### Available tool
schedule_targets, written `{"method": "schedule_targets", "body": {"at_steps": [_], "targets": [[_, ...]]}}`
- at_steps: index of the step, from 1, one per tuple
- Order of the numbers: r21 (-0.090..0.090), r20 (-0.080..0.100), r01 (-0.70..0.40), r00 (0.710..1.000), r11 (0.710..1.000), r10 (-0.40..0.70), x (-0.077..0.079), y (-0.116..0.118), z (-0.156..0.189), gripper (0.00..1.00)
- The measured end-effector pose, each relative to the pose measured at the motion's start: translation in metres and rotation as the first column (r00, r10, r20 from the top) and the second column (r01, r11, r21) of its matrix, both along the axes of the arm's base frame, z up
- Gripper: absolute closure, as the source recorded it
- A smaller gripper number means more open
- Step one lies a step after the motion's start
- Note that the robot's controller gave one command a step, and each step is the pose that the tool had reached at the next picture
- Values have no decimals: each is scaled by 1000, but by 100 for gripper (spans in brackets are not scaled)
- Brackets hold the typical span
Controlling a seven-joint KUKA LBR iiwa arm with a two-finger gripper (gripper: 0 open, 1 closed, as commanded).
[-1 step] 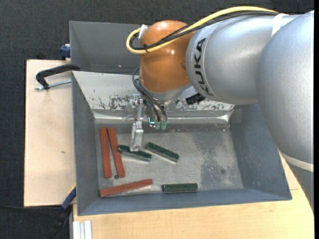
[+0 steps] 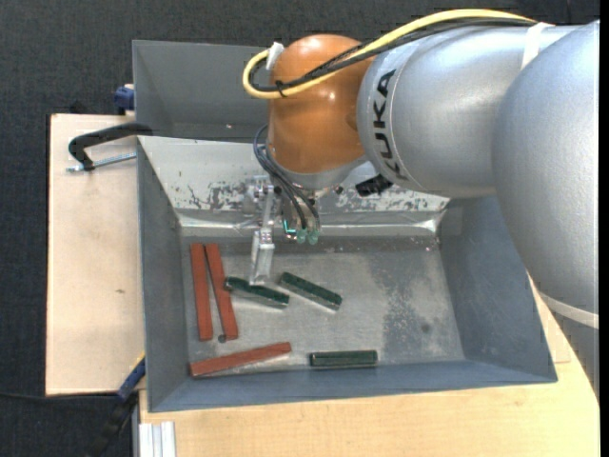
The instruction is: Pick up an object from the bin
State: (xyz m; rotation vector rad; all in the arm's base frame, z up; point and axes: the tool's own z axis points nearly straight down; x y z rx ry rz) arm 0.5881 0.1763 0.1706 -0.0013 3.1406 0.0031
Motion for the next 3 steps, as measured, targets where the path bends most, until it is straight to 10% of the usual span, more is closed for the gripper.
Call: {"method": "schedule_targets", "body": {"at_steps": [1, 2, 3], "targets": [[2, 7, -9, 1000, 1000, 9, -15, -19, -43, 0], [0, 1, -83, 997, 997, 83, -3, -35, -100, 100], [0, 1, -83, 997, 997, 83, -3, -35, -100, 100]]}}
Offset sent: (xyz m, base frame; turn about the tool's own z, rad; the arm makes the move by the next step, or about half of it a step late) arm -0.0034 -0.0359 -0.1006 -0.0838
